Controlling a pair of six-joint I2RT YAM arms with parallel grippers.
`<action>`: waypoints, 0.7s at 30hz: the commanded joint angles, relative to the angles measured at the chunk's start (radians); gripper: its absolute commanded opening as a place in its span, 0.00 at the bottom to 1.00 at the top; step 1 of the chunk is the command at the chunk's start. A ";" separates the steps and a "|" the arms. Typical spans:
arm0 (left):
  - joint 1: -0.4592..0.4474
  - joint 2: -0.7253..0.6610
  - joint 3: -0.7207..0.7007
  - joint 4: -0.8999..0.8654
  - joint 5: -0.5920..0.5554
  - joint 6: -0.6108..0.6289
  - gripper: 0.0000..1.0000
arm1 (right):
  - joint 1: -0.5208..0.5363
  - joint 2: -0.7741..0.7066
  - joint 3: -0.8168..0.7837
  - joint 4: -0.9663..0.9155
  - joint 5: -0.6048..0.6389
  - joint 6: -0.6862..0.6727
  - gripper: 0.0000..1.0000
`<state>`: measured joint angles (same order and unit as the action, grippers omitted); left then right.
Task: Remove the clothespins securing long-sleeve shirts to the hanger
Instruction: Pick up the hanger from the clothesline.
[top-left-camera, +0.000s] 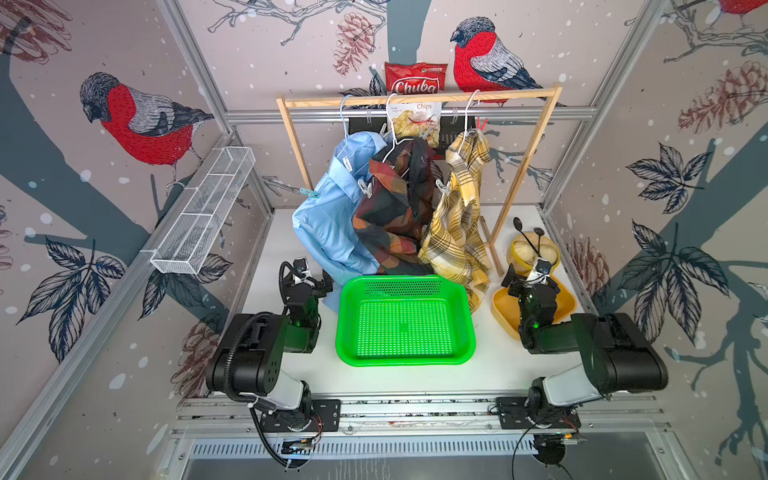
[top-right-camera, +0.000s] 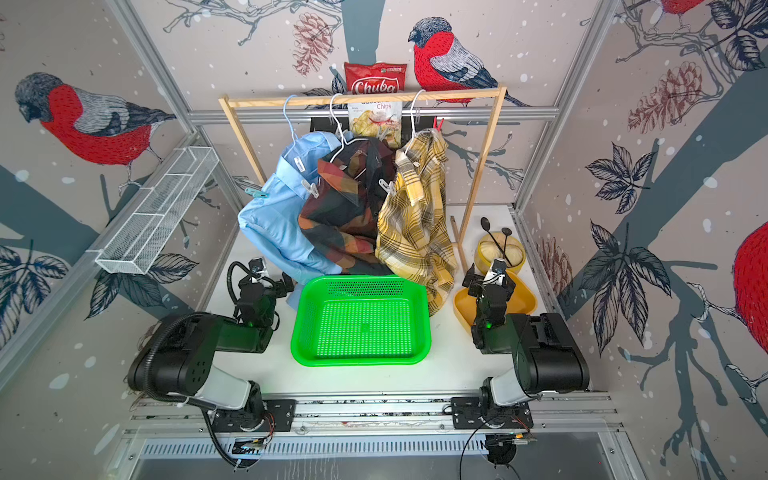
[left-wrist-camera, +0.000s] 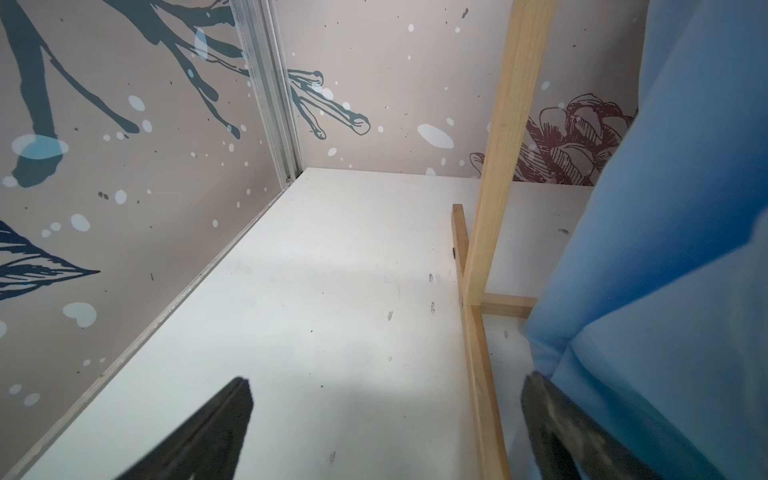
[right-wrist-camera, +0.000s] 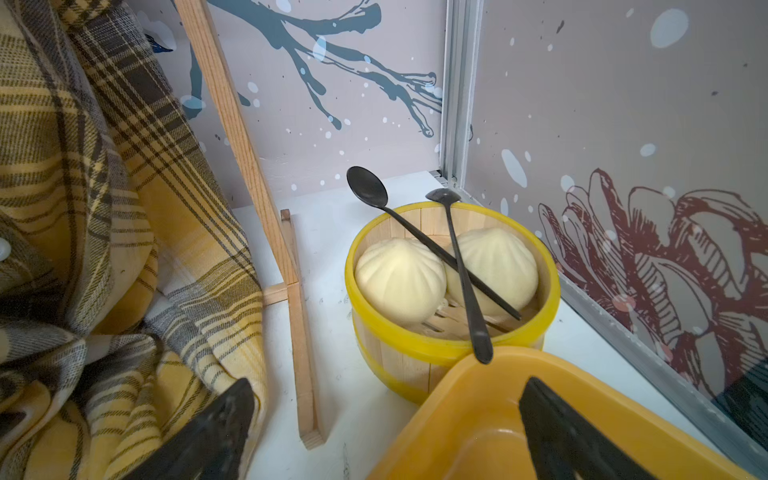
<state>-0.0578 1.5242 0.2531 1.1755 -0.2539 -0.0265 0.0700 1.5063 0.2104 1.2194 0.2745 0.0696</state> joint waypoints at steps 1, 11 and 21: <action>0.002 -0.001 0.003 0.028 0.005 0.005 1.00 | 0.001 0.001 0.000 0.034 0.011 -0.008 1.00; -0.002 0.000 0.000 0.032 -0.003 0.009 1.00 | 0.001 0.000 0.000 0.034 0.011 -0.008 1.00; -0.003 -0.001 0.002 0.033 -0.001 0.009 1.00 | 0.001 0.000 0.000 0.033 0.011 -0.008 1.00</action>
<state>-0.0593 1.5242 0.2531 1.1759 -0.2546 -0.0261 0.0700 1.5063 0.2104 1.2217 0.2775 0.0666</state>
